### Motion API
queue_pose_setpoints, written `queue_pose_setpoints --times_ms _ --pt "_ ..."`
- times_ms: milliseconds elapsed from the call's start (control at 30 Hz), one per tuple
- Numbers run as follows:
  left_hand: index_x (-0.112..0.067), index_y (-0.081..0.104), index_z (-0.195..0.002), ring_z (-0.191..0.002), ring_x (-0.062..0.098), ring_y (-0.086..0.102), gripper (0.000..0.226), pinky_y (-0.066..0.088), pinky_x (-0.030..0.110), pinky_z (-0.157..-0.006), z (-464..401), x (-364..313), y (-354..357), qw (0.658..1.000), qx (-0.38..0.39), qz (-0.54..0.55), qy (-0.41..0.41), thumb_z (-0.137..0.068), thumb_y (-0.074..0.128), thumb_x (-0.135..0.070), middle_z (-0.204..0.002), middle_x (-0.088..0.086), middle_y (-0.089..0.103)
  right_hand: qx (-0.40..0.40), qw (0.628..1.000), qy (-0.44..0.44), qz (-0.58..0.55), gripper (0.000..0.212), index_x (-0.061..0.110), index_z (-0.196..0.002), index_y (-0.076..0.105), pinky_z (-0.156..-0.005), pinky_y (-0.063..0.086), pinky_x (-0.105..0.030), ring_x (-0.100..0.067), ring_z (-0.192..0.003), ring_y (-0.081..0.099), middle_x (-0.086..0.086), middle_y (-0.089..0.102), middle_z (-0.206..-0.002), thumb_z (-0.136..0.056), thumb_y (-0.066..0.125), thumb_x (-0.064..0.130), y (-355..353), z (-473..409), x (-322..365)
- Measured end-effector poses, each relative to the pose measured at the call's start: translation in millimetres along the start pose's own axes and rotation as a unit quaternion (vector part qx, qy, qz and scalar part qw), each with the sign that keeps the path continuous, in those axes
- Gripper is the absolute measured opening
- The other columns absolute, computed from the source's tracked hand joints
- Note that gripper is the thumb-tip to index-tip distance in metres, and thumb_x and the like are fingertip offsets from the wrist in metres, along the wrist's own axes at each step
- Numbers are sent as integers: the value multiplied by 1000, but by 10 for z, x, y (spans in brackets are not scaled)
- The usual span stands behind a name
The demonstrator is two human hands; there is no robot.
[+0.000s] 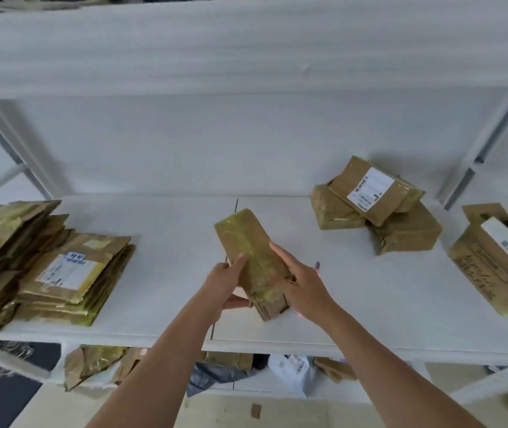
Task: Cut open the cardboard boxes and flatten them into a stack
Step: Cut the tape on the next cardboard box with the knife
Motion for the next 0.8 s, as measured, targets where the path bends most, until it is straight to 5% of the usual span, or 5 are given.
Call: queue_pose_setpoints --times_ms 333,433,600,700,800 --pt "2 64 -109 -67 31 74 64 61 32 -60 12 -62 330 996 -54 -64 -29 -89 62 -58 -87 21 72 55 996 31 -57 59 46 -145 39 -107 45 -31 -1 -122 55 17 53 -140 -95 64 31 -446 4 -381" --pt "-3 57 -126 -67 25 74 68 57 28 -55 -17 17 189 992 -110 -51 -36 -88 62 -59 -105 11 70 106 994 15 -24 59 53 -144 36 -102 35 -8 2 -123 54 22 51 -141 -93 64 42 -344 -58 -325" --pt "-17 31 -151 -79 24 69 84 59 30 -60 -64 -29 97 991 -132 7 -25 -84 73 -47 -129 8 56 106 986 62 -110 42 39 -140 50 -97 53 -35 -13 -104 68 11 64 -126 -99 47 49 -592 -291 -511" --pt "-18 42 -146 -80 24 71 77 59 28 -58 -107 -23 124 992 -123 16 -23 -83 75 -47 -126 7 62 49 988 88 119 36 27 -136 58 -92 50 -31 -17 -94 67 5 67 -104 -102 50 27 -789 -435 -986" --pt "-17 49 -140 -76 22 70 67 61 29 -63 -131 -8 143 992 -127 27 -13 -84 75 -45 -115 5 68 106 950 85 283 47 29 -144 47 -102 40 -28 -20 -127 52 -5 59 -134 -101 43 14 -633 -501 -1417"
Point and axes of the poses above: each hand's wrist, its own z-axis away from the middle knuckle, its own y-axis out of the palm, x = y × z, the point moved 6 cm from there along -z, towards the middle knuckle
